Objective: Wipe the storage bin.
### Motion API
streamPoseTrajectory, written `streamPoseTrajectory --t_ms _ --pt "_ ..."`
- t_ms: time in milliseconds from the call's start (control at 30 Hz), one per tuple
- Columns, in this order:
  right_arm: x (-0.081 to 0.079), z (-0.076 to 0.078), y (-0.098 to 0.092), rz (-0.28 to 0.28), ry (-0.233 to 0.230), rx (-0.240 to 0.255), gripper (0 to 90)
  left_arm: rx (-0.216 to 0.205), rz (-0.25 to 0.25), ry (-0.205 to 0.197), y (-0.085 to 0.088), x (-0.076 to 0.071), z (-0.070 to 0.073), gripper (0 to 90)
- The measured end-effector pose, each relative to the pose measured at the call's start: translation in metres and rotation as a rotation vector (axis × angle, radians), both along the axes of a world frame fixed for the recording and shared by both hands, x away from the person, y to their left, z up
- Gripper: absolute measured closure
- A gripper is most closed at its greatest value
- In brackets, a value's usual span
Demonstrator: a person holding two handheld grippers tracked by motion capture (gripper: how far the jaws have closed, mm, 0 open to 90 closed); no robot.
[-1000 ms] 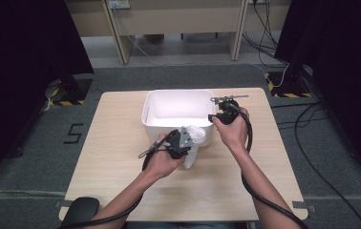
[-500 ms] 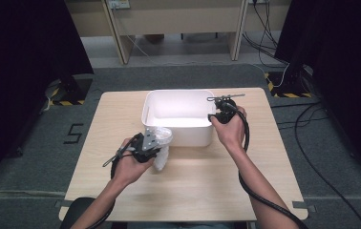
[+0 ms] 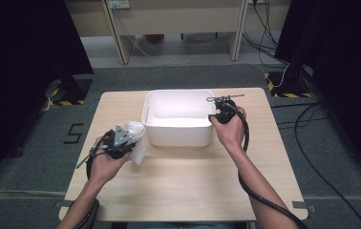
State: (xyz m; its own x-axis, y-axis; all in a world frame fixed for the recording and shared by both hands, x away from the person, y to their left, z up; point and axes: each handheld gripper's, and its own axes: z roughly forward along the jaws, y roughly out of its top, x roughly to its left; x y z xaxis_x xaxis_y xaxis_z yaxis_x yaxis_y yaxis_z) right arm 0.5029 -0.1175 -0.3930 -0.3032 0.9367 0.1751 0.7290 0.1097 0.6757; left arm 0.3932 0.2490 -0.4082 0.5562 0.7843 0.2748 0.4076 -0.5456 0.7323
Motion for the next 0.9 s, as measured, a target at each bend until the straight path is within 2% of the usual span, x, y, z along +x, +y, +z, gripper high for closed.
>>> streamPoseTrajectory --t_ms 200,433,533,633,700,767,833,900 --pt "0.001 0.000 0.001 -0.002 0.007 -0.008 72.4 -0.004 0.049 -0.014 0.013 0.013 0.003 77.8" --pt "0.002 0.000 0.000 0.002 0.012 -0.012 77.2 0.000 0.059 -0.022 0.013 0.027 0.001 77.8" --pt "0.002 0.001 0.000 0.022 0.012 -0.034 81.4 0.002 0.069 -0.038 0.012 0.031 0.000 77.8" --pt "0.003 0.002 -0.002 0.028 0.020 -0.039 84.6 0.005 0.068 -0.040 0.015 0.036 0.000 77.8" --pt "0.003 0.003 -0.005 0.041 0.023 -0.032 84.0 0.011 0.079 -0.020 0.018 0.039 -0.002 77.8" --pt "-0.001 0.008 -0.008 0.047 -0.009 -0.016 80.2 0.020 0.076 -0.028 0.020 0.044 -0.003 77.8" --pt "-0.008 0.016 -0.012 0.058 -0.047 -0.009 80.2 0.015 0.081 -0.012 0.020 0.048 -0.004 77.8" --pt "-0.016 0.023 -0.017 0.049 -0.051 0.003 82.2 0.013 0.068 -0.009 0.019 0.054 -0.006 77.8"
